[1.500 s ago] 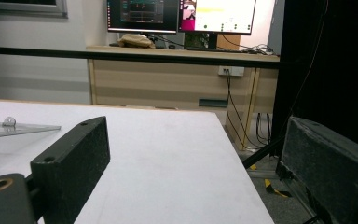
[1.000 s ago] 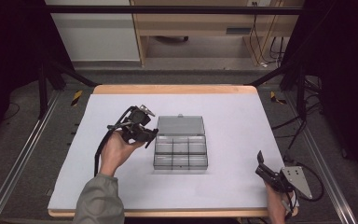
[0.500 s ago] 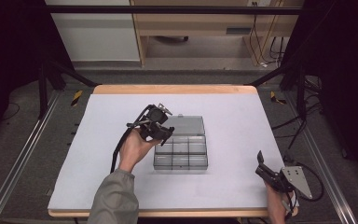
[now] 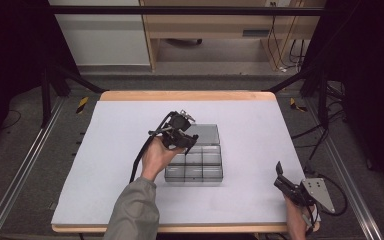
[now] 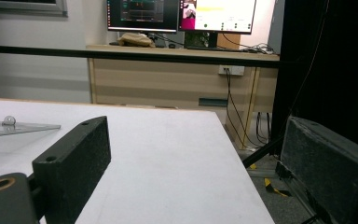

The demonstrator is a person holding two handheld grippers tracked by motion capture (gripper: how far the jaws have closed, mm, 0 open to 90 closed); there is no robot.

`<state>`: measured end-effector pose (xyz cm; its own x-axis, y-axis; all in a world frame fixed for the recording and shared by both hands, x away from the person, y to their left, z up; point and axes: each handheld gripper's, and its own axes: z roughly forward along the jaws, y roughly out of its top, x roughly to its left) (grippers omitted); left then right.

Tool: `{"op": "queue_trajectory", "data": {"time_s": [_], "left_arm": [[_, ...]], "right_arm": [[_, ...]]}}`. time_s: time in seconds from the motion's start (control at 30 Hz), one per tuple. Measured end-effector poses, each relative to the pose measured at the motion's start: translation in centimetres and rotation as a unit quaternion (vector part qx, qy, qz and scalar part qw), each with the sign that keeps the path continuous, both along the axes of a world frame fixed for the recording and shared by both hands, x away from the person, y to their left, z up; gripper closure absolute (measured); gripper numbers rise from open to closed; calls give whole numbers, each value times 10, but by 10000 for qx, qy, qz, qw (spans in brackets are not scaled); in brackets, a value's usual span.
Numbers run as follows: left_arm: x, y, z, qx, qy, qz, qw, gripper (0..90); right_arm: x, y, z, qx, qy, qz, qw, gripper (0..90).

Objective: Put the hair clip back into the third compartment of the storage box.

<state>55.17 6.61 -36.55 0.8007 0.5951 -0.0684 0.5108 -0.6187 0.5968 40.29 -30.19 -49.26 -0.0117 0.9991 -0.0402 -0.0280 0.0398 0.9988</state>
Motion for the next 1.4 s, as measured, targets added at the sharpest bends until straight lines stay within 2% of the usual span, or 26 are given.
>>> {"op": "queue_trajectory", "data": {"time_s": [0.13, 0.4, 0.5, 0.67, 0.83, 0.93, 1.07, 1.23, 1.4], "left_arm": [[1, -13, -6, -153, -18, -30, 9999, 778], [5, -37, -18, -156, 9, -87, 9998, 777], [6, -47, -26, -63, 19, -126, 9999, 778], [7, -54, -31, -113, 41, -117, 9999, 777], [9, -60, -37, -33, 75, -115, 9999, 778], [10, -62, -42, 104, 76, -95, 9999, 778], [9, -64, -51, 107, 98, -59, 9999, 778], [8, -69, -58, 369, 101, -53, 9993, 778], [8, -69, -58, 483, 162, -43, 9987, 778]], "right_arm": [[0, 0, 0, -1, -1, 0, 10000, 84], [0, 0, 0, 2, 1, 2, 10000, 84], [0, 0, 0, 5, -15, -5, 10000, 84], [0, 0, 0, 3, -16, -5, 10000, 84], [0, 0, 0, -4, -17, -5, 10000, 86], [0, 0, 0, 2, 2, -1, 10000, 87], [0, 0, 0, -7, 1, 0, 10000, 87], [0, 0, 0, 0, 3, -1, 10000, 87], [0, 0, 0, -1, 5, 0, 10000, 88]]}}
